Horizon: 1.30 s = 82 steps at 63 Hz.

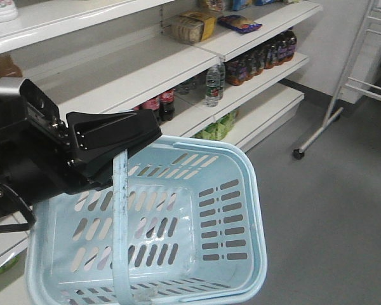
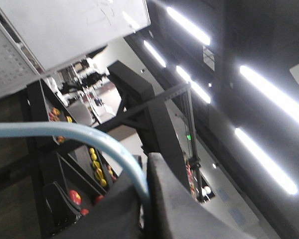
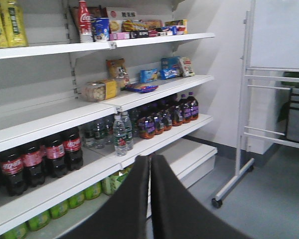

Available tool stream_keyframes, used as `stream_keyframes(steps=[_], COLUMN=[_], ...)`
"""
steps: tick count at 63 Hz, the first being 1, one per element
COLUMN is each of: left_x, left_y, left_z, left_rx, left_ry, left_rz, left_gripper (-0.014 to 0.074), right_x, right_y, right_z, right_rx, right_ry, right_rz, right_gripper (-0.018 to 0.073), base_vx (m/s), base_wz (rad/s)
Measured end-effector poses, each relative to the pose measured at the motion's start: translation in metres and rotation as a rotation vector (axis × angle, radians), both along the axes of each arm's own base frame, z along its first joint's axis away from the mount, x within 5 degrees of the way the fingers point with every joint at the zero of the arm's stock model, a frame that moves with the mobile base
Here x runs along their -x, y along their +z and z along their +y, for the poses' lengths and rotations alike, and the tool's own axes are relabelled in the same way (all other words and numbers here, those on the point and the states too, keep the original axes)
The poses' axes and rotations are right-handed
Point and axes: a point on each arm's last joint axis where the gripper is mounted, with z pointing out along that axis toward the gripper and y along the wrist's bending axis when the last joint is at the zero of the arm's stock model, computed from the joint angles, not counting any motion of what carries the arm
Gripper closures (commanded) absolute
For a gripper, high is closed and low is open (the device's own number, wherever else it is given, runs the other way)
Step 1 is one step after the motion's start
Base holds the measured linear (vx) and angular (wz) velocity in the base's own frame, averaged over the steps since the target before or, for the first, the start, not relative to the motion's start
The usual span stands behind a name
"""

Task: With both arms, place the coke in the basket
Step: 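Turn the base away from the drink shelf carrying the basket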

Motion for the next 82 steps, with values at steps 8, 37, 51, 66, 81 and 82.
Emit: stream_keyframes(steps=[8, 37, 51, 66, 81, 82], left_x=[0.0000, 0.0000, 0.0000, 0.0000, 0.0000, 0.0000], left_y=[0.0000, 0.0000, 0.0000, 0.0000, 0.0000, 0.0000], left_z=[0.0000, 0.0000, 0.0000, 0.0000, 0.0000, 0.0000], left_rx=[0.000, 0.000, 0.000, 0.000, 0.000, 0.000], left_ry=[0.000, 0.000, 0.000, 0.000, 0.000, 0.000], left_rz=[0.000, 0.000, 0.000, 0.000, 0.000, 0.000], left_gripper=[0.0603, 0.0603, 0.0603, 0.0603, 0.0603, 0.0603], right_x=[0.0000, 0.0000, 0.0000, 0.0000, 0.0000, 0.0000], right_y=[0.0000, 0.0000, 0.0000, 0.0000, 0.0000, 0.0000], right_z=[0.0000, 0.0000, 0.0000, 0.0000, 0.0000, 0.0000], right_rx=[0.000, 0.000, 0.000, 0.000, 0.000, 0.000], right_ry=[0.000, 0.000, 0.000, 0.000, 0.000, 0.000], right_rz=[0.000, 0.000, 0.000, 0.000, 0.000, 0.000], right_gripper=[0.0564, 0.0564, 0.0564, 0.0564, 0.0564, 0.0564], base_vx=[-0.04, 0.00, 0.07, 0.10, 0.11, 0.12], base_wz=[-0.45, -0.47, -0.44, -0.36, -0.33, -0.32])
